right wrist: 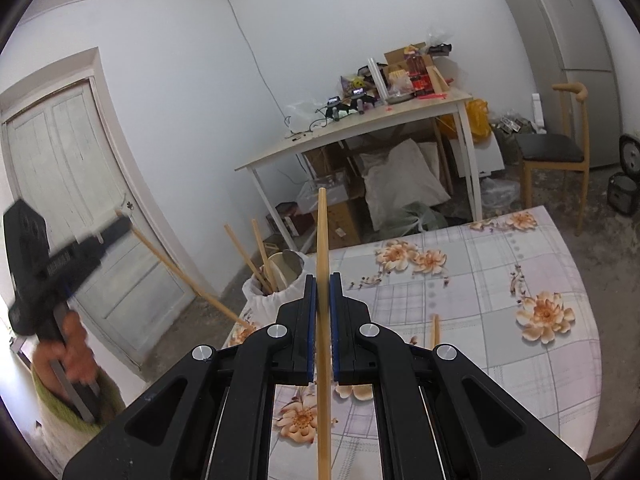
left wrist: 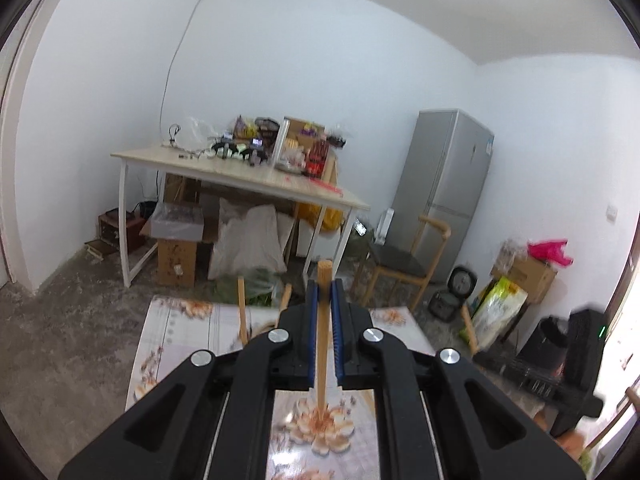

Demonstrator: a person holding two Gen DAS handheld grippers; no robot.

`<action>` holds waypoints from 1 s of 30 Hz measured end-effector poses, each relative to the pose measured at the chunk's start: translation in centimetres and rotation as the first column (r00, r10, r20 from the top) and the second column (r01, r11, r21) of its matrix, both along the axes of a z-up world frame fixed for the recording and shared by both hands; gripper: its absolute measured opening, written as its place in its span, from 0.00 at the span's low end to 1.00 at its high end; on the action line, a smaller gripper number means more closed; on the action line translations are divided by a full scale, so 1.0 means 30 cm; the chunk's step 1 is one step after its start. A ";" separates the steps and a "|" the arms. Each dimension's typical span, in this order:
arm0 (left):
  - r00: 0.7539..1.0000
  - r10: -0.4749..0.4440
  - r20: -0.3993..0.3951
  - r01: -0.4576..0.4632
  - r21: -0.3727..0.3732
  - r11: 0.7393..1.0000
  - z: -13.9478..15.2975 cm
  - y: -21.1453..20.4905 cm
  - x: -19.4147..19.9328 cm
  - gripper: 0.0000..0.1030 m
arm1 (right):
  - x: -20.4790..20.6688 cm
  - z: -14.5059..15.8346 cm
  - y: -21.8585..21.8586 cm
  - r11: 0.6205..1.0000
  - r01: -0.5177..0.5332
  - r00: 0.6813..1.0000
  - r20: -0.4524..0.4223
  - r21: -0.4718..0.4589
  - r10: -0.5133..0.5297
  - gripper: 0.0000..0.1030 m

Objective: Organize utensils
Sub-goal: 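Lower the chopstick into the holder with the left tool and open it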

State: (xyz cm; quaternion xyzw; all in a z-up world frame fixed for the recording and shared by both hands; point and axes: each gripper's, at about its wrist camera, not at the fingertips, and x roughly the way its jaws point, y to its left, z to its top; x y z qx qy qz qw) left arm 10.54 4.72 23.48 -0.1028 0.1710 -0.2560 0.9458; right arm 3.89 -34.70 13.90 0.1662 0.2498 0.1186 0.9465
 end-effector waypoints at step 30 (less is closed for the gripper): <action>0.999 0.040 0.005 -0.040 0.128 0.991 -0.087 -0.170 0.335 0.06 | 0.135 -0.102 -0.084 0.996 -0.008 0.996 -0.086 0.089 0.016 0.04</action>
